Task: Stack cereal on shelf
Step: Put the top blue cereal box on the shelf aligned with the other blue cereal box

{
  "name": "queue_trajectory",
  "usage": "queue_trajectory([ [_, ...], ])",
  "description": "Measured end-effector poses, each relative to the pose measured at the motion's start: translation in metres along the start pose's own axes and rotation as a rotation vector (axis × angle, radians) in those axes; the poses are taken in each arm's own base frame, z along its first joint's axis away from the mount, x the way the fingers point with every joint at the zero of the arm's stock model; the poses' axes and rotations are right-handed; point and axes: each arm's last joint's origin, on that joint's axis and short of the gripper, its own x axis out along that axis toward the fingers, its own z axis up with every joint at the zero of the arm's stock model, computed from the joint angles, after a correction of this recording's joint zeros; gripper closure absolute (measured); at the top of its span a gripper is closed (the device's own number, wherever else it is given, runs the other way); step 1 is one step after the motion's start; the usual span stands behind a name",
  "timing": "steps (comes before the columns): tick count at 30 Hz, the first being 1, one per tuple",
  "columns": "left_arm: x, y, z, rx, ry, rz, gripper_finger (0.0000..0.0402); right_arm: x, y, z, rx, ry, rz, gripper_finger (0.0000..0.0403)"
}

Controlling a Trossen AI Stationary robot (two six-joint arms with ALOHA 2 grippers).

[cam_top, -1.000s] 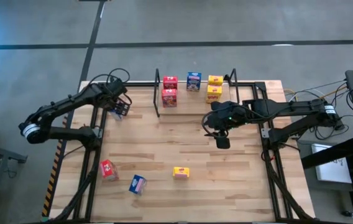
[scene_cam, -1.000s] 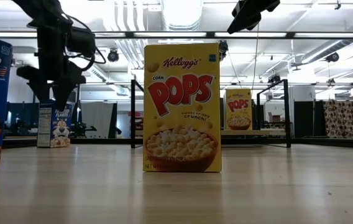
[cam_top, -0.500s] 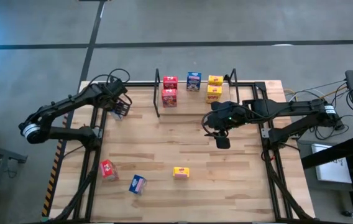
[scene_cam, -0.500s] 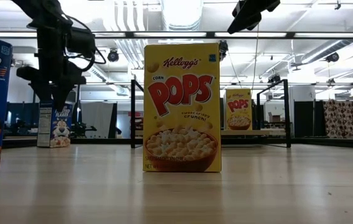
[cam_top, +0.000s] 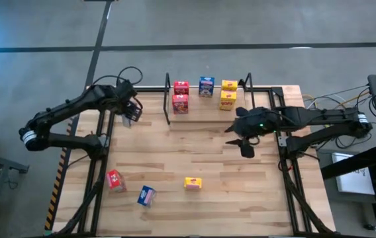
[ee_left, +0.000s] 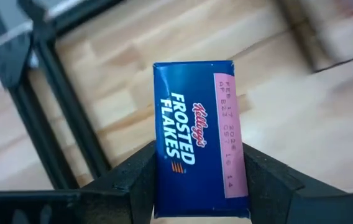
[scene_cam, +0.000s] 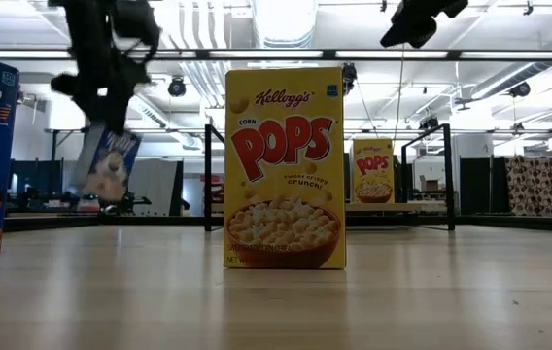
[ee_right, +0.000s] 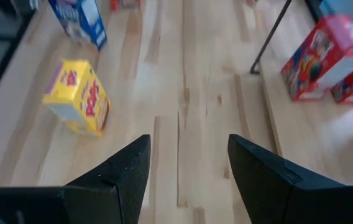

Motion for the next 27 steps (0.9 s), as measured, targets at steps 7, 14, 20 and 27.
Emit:
queue_trajectory([
  [7, -0.065, -0.02, 0.017, 0.086, -0.167, -0.133, 0.0223, -0.002, 0.001, -0.023, -0.004, -0.143, -0.005, 0.0197],
  [14, -0.113, -0.057, 0.035, 0.279, -0.391, -0.315, 0.0223, -0.004, 0.001, -0.033, -0.008, -0.212, -0.007, 0.0197],
  [20, -0.125, -0.102, 0.049, 0.498, -0.497, -0.38, 0.0223, -0.008, 0.002, -0.041, -0.015, -0.275, -0.007, 0.0197],
  [27, -0.099, -0.148, 0.072, 0.689, -0.47, -0.323, 0.0223, -0.011, 0.002, -0.051, -0.038, -0.37, -0.008, 0.0197],
])
